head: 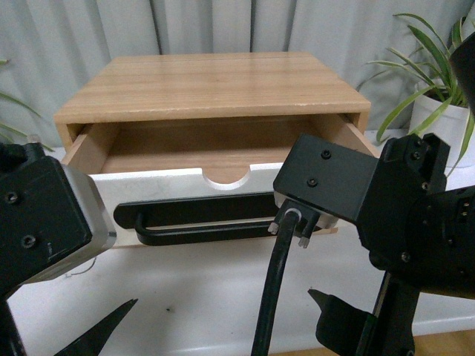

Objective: Close drawer sideways

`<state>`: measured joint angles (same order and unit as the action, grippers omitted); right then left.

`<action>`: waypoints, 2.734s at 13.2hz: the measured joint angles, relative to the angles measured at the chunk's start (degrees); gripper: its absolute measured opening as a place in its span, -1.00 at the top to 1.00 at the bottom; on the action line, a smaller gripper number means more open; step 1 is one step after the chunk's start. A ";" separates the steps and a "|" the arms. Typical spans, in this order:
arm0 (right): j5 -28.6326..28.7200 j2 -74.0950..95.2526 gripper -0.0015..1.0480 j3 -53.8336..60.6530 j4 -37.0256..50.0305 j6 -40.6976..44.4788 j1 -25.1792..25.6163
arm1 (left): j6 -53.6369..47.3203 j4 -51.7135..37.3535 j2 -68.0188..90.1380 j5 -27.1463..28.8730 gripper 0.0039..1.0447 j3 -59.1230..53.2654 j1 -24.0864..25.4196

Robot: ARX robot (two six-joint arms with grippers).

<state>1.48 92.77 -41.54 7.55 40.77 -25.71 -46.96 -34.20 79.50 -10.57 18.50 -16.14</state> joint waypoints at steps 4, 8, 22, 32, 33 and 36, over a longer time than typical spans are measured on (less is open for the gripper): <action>0.63 8.00 -0.87 -10.25 0.66 1.16 2.62 | 0.00 -5.01 10.62 1.01 -0.88 7.56 1.40; 1.77 15.65 -0.87 -19.98 -0.92 2.16 4.81 | -0.11 -4.74 20.76 1.53 -0.88 17.70 2.69; -12.02 -31.28 -0.87 18.23 13.81 -26.53 7.32 | 27.69 11.85 -34.34 0.42 -0.88 -10.51 16.44; -17.81 -59.30 -0.27 37.62 20.96 -42.14 9.79 | 45.77 22.73 -69.48 2.25 -0.34 -17.86 24.00; -17.25 -60.26 -0.16 37.88 20.48 -41.94 10.62 | 45.97 24.33 -70.03 3.54 -0.22 -17.86 22.77; -10.88 -68.24 0.74 39.91 15.58 -41.13 16.57 | 46.73 34.86 -78.97 10.69 0.67 -17.84 16.31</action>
<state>-9.41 24.53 -1.63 23.14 -0.36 -9.15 -0.23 0.67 0.54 0.12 0.67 0.16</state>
